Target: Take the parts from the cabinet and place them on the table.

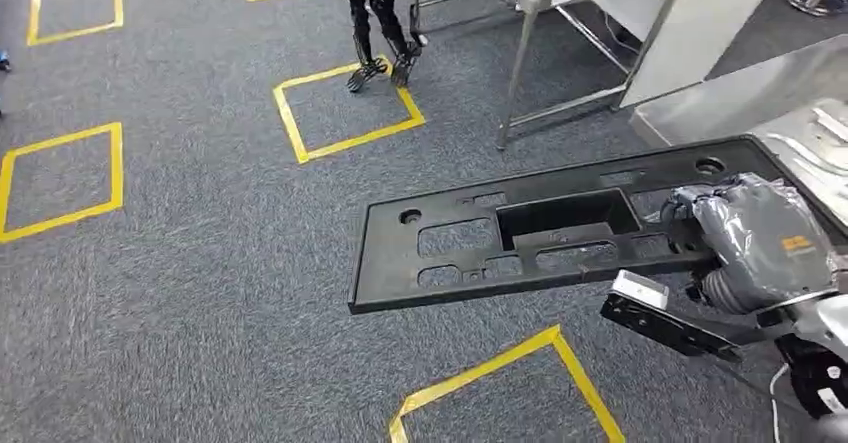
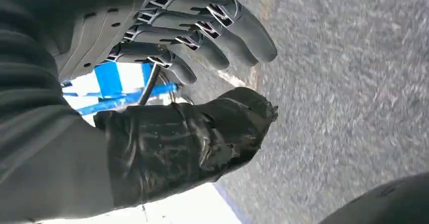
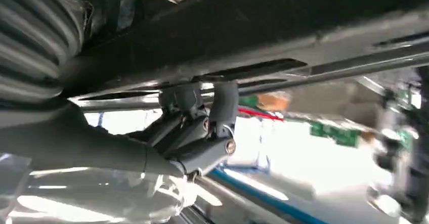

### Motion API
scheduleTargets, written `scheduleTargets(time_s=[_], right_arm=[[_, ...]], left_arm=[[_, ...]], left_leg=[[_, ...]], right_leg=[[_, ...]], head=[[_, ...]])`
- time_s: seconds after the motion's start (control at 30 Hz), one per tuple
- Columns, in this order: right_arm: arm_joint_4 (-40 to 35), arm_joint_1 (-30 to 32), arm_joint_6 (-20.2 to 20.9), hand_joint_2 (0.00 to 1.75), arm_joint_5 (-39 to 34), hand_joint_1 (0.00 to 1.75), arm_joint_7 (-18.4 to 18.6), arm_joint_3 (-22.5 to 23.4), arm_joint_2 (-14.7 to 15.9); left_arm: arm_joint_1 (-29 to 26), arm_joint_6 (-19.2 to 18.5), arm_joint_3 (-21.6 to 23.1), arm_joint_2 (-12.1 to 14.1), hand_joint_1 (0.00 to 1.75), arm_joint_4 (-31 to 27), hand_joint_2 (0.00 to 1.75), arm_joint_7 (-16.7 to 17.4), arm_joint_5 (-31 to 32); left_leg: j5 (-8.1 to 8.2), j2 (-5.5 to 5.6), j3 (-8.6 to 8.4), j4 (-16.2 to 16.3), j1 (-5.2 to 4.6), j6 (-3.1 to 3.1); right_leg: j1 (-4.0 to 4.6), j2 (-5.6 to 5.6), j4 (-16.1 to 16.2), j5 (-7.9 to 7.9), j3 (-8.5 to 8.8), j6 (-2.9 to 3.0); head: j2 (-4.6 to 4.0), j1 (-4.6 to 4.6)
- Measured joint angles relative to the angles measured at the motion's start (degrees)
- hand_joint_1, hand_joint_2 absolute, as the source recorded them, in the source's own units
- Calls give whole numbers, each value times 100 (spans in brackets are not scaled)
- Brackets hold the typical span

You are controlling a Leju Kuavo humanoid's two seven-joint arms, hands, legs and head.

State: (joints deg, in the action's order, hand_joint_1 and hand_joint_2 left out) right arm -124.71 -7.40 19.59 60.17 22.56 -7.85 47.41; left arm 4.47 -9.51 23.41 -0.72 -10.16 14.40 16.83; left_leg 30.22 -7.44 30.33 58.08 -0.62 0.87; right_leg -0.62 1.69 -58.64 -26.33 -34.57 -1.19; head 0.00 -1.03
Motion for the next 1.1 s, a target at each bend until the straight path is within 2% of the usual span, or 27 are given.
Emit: scheduleTargets(time_s=[0.03, 0.07, 0.1, 0.17, 0.2, 0.23, 0.3, 0.33, 0.37, 0.4, 0.5, 0.53, 0.57, 0.6, 0.67, 0.7, 0.73, 0.77, 0.8, 0.83, 0.87, 0.9, 0.93, 1.0, 1.03, 1.07, 1.1], right_arm=[[-20, 12, 2, 175, -11, 175, 9, 13, -2], [-42, -3, 2, 175, -18, 175, 11, 41, -2], [-53, -2, 4, 175, -26, 175, 18, 41, -9], [-55, 12, 4, 175, -46, 175, 22, 41, -20], [-55, 14, 6, 175, -46, 175, 22, 41, -31], [-55, 21, 6, 175, -46, 175, 22, 41, -42], [-55, 24, 6, 175, -50, 175, 22, 41, -48], [-61, 24, 6, 175, -50, 175, 26, 44, -52], [-68, 26, 6, 175, -50, 175, 29, 46, -57], [-72, 21, 6, 175, -55, 175, 42, 48, -63], [-85, 84, 0, 175, -98, 175, 70, 57, -66], [-85, 105, -13, 175, -142, 175, 92, 68, -70], [-88, 105, -46, 175, -182, 175, 123, 101, -74], [-88, 108, -99, 175, -241, 175, 140, 144, -90], [-85, 157, -230, 175, -486, 175, 208, 230, -131], [-79, 197, -302, 175, -678, 175, 249, 282, -173], [-66, 245, -345, 175, -906, 175, 308, 366, -229], [-55, 292, -376, 175, -1078, 175, 339, 437, -251], [-42, 330, -409, 175, -1178, 175, 372, 522, -264], [-26, 364, -444, 175, -1261, 175, 385, 627, -273], [-9, 397, -479, 175, -1335, 175, 398, 725, -280], [24, 415, -501, 175, -1407, 175, 404, 821, -295], [48, 468, -520, 175, -1458, 175, 407, 921, -308], [109, 549, -527, 175, -1491, 175, 429, 1075, -328], [131, 573, -527, 175, -1500, 175, 429, 1130, -328], [138, 606, -529, 175, -1513, 175, 429, 1174, -330], [148, 601, -531, 175, -1517, 175, 424, 1215, -332]], left_arm=[[16, 0, 0, 9, 0, 0, 175, 0, 0], [19, 0, 0, 9, 0, 0, 175, 2, 2], [5, 0, 0, 7, 0, 0, 175, 2, 13], [-9, 0, 0, 4, 0, 0, 175, 0, 17], [-11, -4, 0, 2, 0, 0, 175, 0, 17], [-22, -4, 2, 2, 0, 0, 175, 0, 17], [-31, -2, 2, 6, 0, 0, 175, 0, 18], [-30, 0, 2, 11, 0, 0, 175, 0, 17], [-29, 0, 0, 15, 0, 0, 175, 0, 18], [-35, 0, 2, 15, 0, 0, 175, -9, 17], [19, 0, 0, 13, 0, 0, 175, -15, 35], [22, 0, 2, 0, 0, 0, 175, -17, 35], [12, 0, 0, 2, 0, 0, 175, -17, 35], [-2, 0, 0, 4, 0, 0, 175, -20, 37], [-28, 7, 0, 11, 0, 0, 175, -22, 42], [-36, 7, 0, 13, 0, 0, 175, -24, 50], [-39, 4, 0, 13, 0, 0, 175, -33, 52], [-37, 2, 0, 13, 0, 0, 175, -37, 55], [-32, 0, 0, 11, 0, 0, 175, -44, 57], [-30, 0, 0, 9, 0, 0, 175, -52, 61], [-30, 0, 0, 9, 0, 0, 175, -55, 65], [-29, 0, 0, 9, 0, 0, 175, -61, 70], [-29, 0, 0, 11, 0, 0, 175, -61, 74], [-22, 0, 2, 11, 0, 0, 175, -63, 90], [-6, 0, 0, 11, 0, 0, 175, -68, 94], [0, 0, 0, 20, 0, 0, 175, -66, 96], [1, 0, 0, 22, 0, 0, 175, -66, 94]], left_leg=[[77, 127, 25, 43, 35, -51], [221, 432, 97, 254, 50, -72], [424, 592, 273, 628, 53, -79], [797, 692, 748, 1581, 56, -89], [813, 693, 890, 1825, 55, -86], [687, 694, 906, 1790, 56, -74], [172, 744, 617, 1048, 56, -36], [-92, 868, 395, 532, 61, -12], [-120, 1137, 289, 240, 73, 13], [-89, 1241, 205, 90, 106, 8], [-123, 1066, 198, 96, 43, 63], [-188, 972, 174, -5, 85, 148], [-208, 891, 148, -51, 84, 181], [-219, 828, 141, -63, 79, 204], [-214, 680, 156, -61, 62, 214], [-205, 600, 160, -60, 62, 221], [-199, 524, 160, -58, 62, 221], [-189, 453, 156, -52, 63, 214], [-175, 387, 147, -48, 64, 204], [-153, 321, 127, -42, 64, 184], [-128, 265, 103, -32, 52, 152], [-98, 230, 102, -2, 8, 108], [-86, 169, 92, -13, 8, 80], [-68, 34, 58, -22, 9, 41], [-35, -32, 50, -3, -2, 2], [64, 216, 75, 98, 49, -39], [234, 490, 197, 358, 60, -57]], right_leg=[[-38, -48, 23, 16, 23, 38], [-43, -105, 25, 21, 21, 62], [-40, -144, 24, 24, 19, 110], [-31, -285, 21, 24, 15, 118], [-26, -358, 15, 23, 16, 120], [-26, -443, 7, 23, 18, 120], [-34, -610, -16, 21, 18, 119], [-45, -688, -25, 16, 17, 112], [-54, -741, -31, 13, -2, 101], [-19, -824, -76, 9, -42, 56], [-89, -1013, 11, 91, -77, -81], [-87, -929, -1, 73, -89, -89], [-46, -554, -109, -34, -159, -108], [-41, -328, -412, -246, -278, -139], [-65, -221, -1272, -645, -659, -193], [-68, -217, -1568, -728, -794, -212], [-72, -212, -1616, -673, -809, -230], [-77, -196, -1396, -508, -685, -239], [-82, -161, -981, -290, -462, -240], [-78, -46, -399, -42, -138, -230], [-51, 217, 5, 3, 75, -206], [46, 323, 78, -29, 93, -146], [34, 203, 69, -20, 81, -84], [47, 72, 60, -12, 72, -40], [0, -10, 96, 23, 94, 13], [-17, -53, 107, 31, 100, 32], [-27, -104, 108, 37, 94, 68]], head=[[0, -4], [0, 2], [0, 13], [0, 11], [0, 13], [0, 11], [0, 13], [0, 13], [0, 11], [0, 1], [0, 14], [0, 20], [0, -20], [0, -37], [0, -37], [0, -41], [0, -39], [0, -41], [0, -41], [0, -41], [0, -41], [0, -41], [0, -24], [0, -26], [0, -22], [0, -35], [0, -2]])
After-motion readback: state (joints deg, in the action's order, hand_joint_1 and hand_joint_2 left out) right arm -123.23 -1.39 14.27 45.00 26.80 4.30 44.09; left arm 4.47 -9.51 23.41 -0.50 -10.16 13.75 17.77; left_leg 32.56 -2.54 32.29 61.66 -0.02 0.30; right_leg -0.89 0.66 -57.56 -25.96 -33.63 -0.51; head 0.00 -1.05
